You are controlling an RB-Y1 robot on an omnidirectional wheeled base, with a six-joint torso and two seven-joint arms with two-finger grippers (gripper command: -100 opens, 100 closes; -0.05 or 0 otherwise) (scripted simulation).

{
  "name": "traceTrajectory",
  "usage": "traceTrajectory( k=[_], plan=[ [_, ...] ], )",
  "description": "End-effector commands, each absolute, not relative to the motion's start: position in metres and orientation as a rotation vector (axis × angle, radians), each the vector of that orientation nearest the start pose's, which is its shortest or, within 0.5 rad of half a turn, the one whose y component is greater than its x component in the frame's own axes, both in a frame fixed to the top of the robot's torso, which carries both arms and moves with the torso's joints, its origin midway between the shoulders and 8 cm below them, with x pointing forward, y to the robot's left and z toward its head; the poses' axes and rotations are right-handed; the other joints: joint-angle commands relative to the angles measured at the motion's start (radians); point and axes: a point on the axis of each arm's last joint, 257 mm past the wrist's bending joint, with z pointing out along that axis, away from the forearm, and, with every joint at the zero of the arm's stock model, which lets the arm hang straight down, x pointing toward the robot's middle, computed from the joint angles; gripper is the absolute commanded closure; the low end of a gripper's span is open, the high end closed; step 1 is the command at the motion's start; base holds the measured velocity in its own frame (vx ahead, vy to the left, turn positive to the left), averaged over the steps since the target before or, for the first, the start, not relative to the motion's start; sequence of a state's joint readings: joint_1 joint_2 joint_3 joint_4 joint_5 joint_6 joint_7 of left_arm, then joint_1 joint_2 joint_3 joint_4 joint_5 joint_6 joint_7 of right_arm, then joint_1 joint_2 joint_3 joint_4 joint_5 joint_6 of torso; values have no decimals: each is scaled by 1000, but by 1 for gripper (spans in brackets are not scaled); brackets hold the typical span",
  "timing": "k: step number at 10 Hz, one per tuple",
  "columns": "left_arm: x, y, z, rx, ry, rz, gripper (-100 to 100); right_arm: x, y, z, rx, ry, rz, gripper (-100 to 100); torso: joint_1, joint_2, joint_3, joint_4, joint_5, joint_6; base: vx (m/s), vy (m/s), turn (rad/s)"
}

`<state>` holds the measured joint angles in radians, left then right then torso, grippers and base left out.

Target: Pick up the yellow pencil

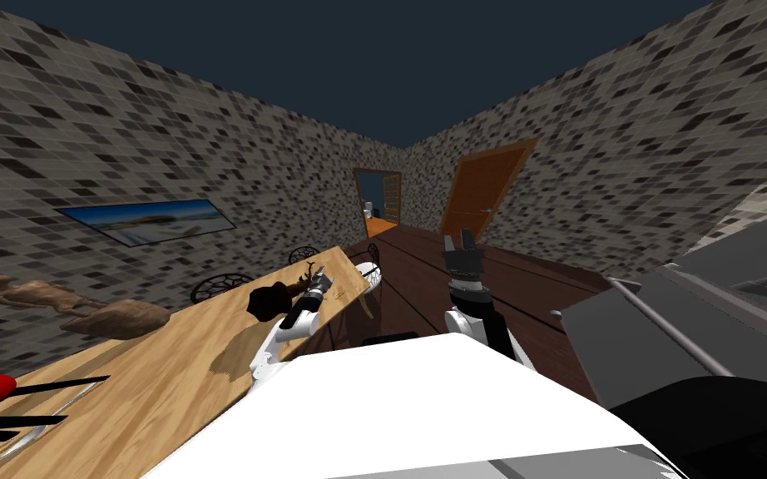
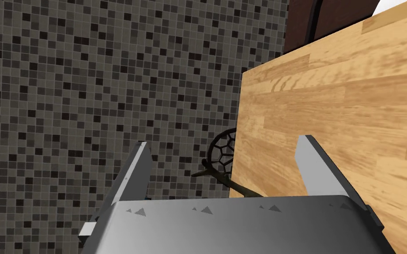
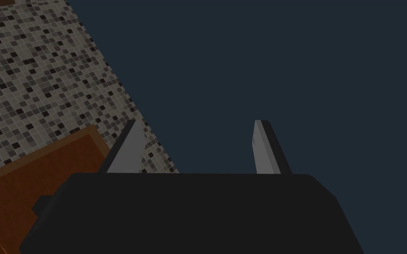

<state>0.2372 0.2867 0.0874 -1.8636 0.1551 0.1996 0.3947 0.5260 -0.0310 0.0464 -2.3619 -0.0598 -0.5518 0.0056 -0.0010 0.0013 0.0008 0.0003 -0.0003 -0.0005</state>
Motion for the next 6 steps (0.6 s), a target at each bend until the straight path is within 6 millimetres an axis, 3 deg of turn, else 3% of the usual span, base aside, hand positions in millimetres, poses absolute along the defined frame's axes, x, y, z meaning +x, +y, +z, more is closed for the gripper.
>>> traceTrajectory(
  k=[1, 6],
  plan=[
    [483, 366, -239, -1601, 1067, -1228, -100, 317, -266, 61, 590, 525, 1399, 0, 0, 0, 0, 0, 0, 0, -21, -23, -98],
    [484, 382, -291, -1809, 1096, -1131, -100, 317, -266, 61, 590, 525, 1399, 0, 0, 0, 0, 0, 0, 0, -17, -16, -72]
  ],
)
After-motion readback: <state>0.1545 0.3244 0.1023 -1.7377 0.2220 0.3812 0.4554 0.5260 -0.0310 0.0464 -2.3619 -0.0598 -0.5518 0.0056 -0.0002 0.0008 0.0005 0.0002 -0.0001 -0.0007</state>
